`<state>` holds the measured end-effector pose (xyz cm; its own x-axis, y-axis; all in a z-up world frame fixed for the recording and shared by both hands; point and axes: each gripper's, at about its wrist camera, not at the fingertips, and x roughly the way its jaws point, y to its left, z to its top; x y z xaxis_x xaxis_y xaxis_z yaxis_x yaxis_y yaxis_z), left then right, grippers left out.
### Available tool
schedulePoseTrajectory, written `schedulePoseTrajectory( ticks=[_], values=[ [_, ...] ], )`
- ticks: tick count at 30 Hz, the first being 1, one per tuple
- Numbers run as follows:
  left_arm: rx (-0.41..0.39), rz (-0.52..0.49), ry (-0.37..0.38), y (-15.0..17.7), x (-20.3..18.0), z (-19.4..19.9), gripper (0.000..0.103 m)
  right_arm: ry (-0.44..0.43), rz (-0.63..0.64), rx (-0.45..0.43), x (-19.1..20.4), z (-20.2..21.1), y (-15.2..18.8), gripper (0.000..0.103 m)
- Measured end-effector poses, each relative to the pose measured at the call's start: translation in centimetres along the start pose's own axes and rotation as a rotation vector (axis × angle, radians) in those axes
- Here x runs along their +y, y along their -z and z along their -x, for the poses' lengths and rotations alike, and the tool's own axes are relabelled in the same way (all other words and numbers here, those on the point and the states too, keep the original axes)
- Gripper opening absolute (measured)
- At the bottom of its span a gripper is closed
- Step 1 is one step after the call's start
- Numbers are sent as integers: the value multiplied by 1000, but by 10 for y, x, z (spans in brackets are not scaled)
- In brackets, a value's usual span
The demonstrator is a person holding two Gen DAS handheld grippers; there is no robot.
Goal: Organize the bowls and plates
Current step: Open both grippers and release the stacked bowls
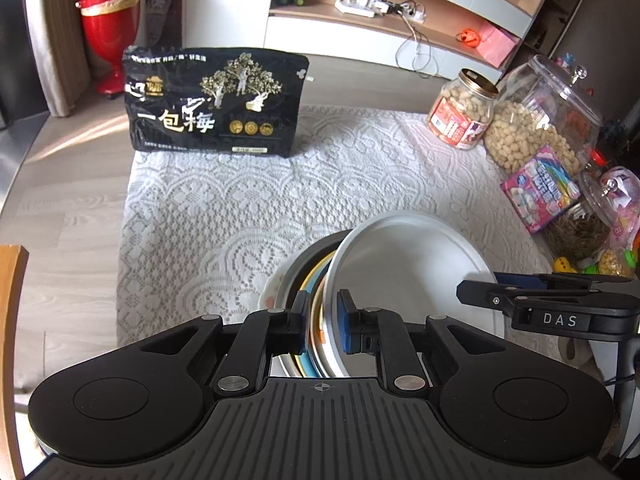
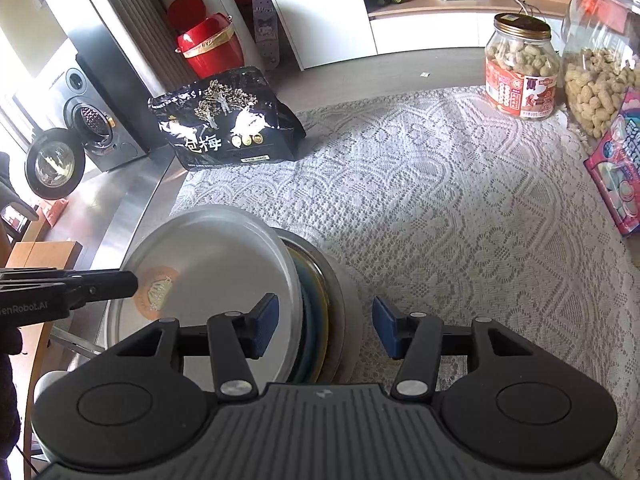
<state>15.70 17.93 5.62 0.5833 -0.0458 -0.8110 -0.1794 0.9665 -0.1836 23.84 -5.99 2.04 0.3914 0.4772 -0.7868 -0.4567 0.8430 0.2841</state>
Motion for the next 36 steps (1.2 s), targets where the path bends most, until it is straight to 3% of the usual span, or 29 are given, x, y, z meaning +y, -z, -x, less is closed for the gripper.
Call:
schedulePoseTrajectory(
  ticks=[3, 13, 19, 29, 36],
  values=[
    [-34, -49, -2, 6, 1, -3, 19, 7, -1, -7, -5, -8, 0, 60],
    [-5, -101, -34, -1, -1, -37, 22, -10, 14, 23, -2, -42, -13, 60],
    [-28, -140, -63, -4, -8, -44, 23, -8, 8, 11, -5, -48, -15, 60],
    [-21, -137, -86, 5, -14, -48, 23, 42, 30, -9, -3, -36, 2, 60],
    [-96, -88, -9, 15, -8, -22, 22, 39, 93, -111, 15, 0, 12, 60]
  ],
)
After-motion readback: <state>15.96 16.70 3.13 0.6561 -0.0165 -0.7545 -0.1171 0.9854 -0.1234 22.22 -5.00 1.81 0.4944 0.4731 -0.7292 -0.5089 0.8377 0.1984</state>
